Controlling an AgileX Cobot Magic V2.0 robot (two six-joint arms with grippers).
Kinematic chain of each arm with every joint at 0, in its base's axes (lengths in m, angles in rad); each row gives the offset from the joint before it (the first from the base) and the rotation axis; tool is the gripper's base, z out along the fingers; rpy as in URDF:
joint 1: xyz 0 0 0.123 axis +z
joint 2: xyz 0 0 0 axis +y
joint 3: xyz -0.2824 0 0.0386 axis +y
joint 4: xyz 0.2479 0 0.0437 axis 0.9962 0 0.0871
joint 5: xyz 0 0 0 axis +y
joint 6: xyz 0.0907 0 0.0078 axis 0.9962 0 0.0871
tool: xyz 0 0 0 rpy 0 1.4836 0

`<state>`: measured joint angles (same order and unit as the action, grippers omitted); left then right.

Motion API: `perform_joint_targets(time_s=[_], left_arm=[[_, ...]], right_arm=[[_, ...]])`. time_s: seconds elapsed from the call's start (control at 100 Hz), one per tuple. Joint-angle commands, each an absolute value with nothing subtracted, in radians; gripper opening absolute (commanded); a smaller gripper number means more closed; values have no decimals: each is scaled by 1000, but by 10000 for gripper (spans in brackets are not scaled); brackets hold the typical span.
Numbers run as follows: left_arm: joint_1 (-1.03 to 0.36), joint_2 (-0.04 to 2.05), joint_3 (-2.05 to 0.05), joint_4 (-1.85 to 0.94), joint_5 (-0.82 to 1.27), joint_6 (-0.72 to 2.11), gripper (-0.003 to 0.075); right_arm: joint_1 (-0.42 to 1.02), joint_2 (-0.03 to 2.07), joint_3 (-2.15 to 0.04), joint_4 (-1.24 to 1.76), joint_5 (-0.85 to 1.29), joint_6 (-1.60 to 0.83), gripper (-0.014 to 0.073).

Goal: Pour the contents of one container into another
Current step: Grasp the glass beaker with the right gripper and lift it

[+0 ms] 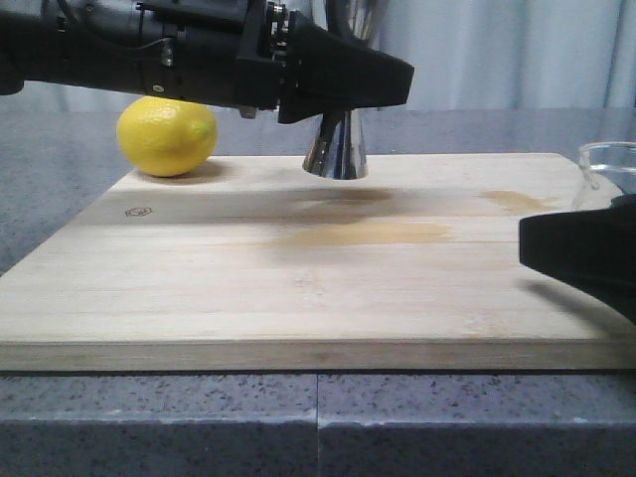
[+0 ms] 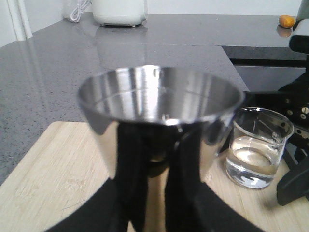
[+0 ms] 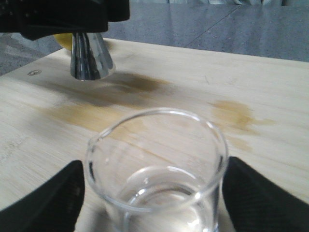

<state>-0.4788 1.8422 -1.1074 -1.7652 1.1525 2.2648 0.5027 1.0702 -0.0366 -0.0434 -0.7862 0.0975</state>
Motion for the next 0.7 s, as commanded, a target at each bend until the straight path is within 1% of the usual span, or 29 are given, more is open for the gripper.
perform_joint_targets(time_s=[0.0, 0.22, 0.43, 0.69], left_arm=[[-487, 1797, -1138, -1851, 1230, 2262, 103], [-487, 1797, -1138, -1851, 1230, 2262, 103], [-487, 1797, -1138, -1851, 1230, 2262, 103], [-487, 1797, -1138, -1851, 1230, 2262, 103]], right_arm=[[494, 1077, -61, -43, -887, 88, 444], [494, 1077, -61, -43, -886, 88, 392], [494, 1077, -61, -36, -886, 88, 300], [494, 1077, -61, -6, -893, 88, 298]])
